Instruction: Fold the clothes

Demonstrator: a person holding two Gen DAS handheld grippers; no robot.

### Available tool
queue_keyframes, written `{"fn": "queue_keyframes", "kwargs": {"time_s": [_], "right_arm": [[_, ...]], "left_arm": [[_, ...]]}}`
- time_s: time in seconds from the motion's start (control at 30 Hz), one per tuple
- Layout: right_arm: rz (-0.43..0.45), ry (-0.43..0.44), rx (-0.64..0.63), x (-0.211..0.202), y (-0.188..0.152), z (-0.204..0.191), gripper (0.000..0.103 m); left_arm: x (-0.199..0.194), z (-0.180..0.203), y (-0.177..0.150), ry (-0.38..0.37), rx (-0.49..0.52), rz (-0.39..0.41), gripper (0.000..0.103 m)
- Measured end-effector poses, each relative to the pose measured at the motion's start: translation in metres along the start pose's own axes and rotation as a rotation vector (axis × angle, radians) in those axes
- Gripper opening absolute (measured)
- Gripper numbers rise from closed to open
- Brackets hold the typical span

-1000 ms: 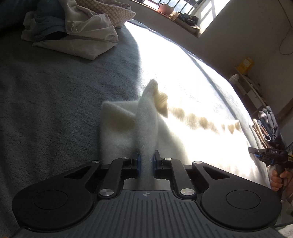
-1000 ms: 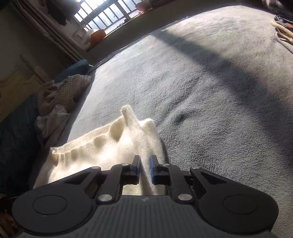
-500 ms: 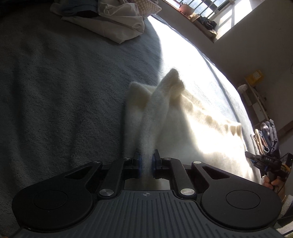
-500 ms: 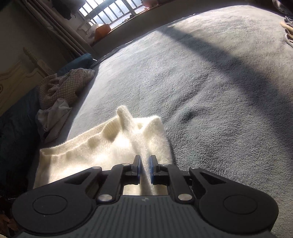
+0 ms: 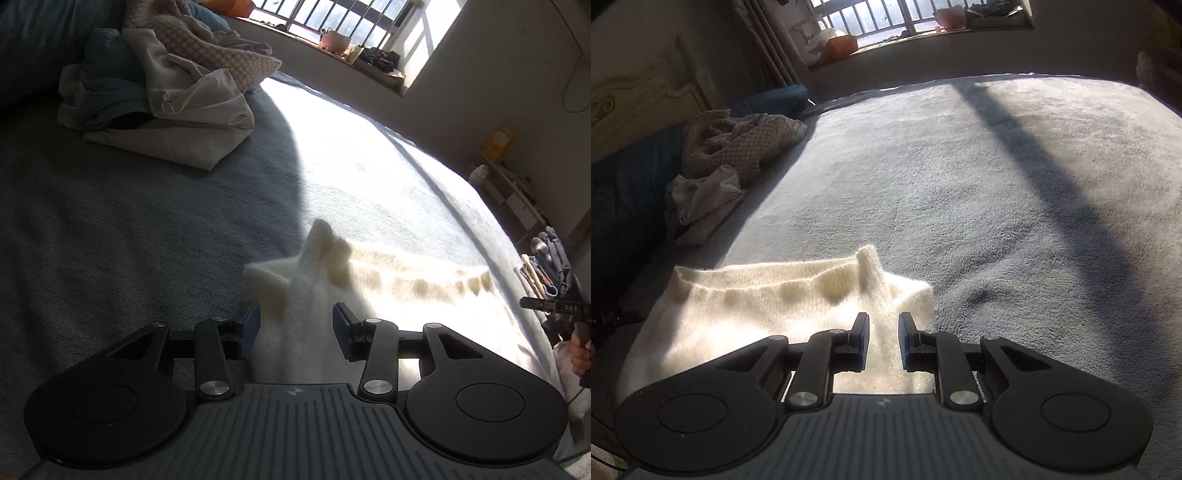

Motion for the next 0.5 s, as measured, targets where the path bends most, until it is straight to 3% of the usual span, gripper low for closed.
{"fn": "queue_keyframes", "kwargs": {"time_s": [0.13,0.23,0.33,0.5], "right_arm": [[-0.063,0.126,-0.277,0.030,0.024,-0.086,0.022],[-0.110,0.201,-0.471,0.060,0.032,-0.149,0.033],[-0.147,0.265,-0.619,0.088,0.033,-0.197,0.034],[-0.192,0.326,-0.804,0.136,0.018,-0.257,0.034]], "left_arm": [[0.024,0.023,0.012,0.011,0.134,0.018,0.046],[0.040,0.044,0.009,0.016,0.263,0.029,0.046],[0.051,0.054,0.001,0.033,0.373,0.029,0.046],[0.057,0.051,-0.005,0.039,0.412,0.031,0.045]]}}
Point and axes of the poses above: each gripper's, at about its wrist camera, not at the fingertips, and x roughly the way its jaws point, z to its right, y to its top, the point moved 9 cm from there along x, roughly the way its jaws point
